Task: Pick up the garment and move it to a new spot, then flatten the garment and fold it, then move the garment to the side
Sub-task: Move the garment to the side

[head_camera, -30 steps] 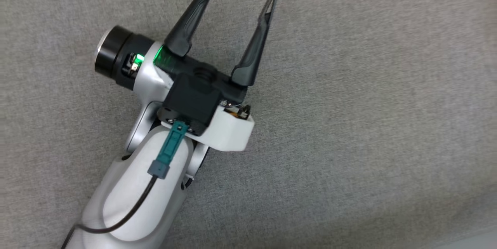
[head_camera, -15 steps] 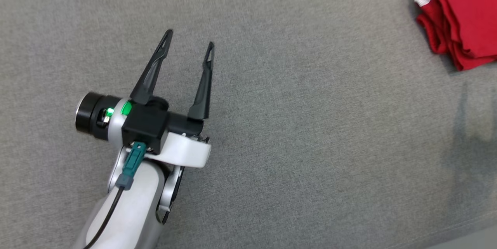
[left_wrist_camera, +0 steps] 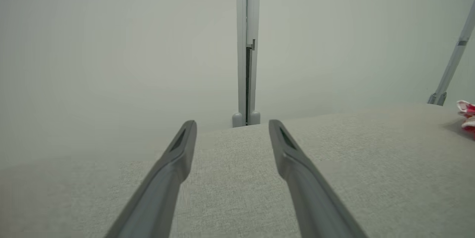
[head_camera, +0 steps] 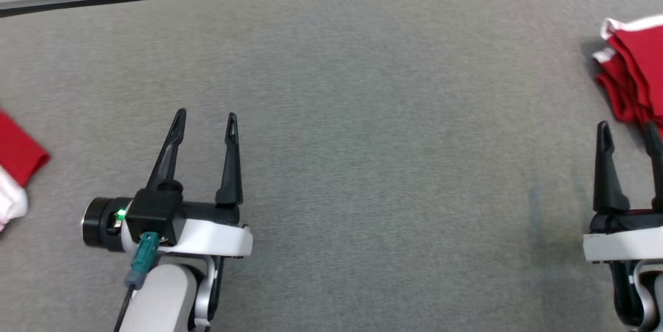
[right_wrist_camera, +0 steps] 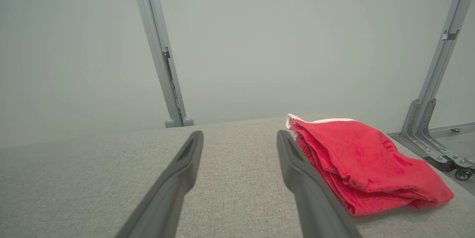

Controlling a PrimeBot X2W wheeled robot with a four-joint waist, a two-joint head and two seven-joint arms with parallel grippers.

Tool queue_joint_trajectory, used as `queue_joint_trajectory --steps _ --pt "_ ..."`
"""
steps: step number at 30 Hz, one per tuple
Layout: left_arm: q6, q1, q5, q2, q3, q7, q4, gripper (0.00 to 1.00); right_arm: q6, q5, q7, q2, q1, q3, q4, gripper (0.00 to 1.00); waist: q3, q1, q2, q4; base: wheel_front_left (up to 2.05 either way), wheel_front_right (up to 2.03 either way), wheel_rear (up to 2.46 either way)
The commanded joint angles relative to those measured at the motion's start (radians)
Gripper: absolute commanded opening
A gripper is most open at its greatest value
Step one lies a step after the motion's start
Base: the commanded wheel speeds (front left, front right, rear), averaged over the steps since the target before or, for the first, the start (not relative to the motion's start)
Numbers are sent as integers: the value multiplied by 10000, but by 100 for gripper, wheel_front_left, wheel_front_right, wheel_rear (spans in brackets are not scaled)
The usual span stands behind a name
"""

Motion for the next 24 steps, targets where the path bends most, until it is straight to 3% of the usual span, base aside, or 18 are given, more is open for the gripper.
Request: queue_joint_trajectory --steps 1,6,10,24 --pt "74 216 -105 57 120 -59 50 100 0 -148 145 49 229 67 -210 100 -472 0 0 737 0 0 0" --pt "238 748 -335 224 521 -138 237 100 -2 -435 649 150 686 193 -808 100 -867 0 0 1389 0 0 0" --pt "126 1128 -569 316 668 -148 405 100 -2 -621 985 221 1069 179 -1112 100 -1188 0 0 1606 0 0 0" --pt "-492 1981 -945 840 332 316 1276 100 0 -1128 1920 843 2835 -196 -1896 100 -2801 0 0 1509 0 0 0"
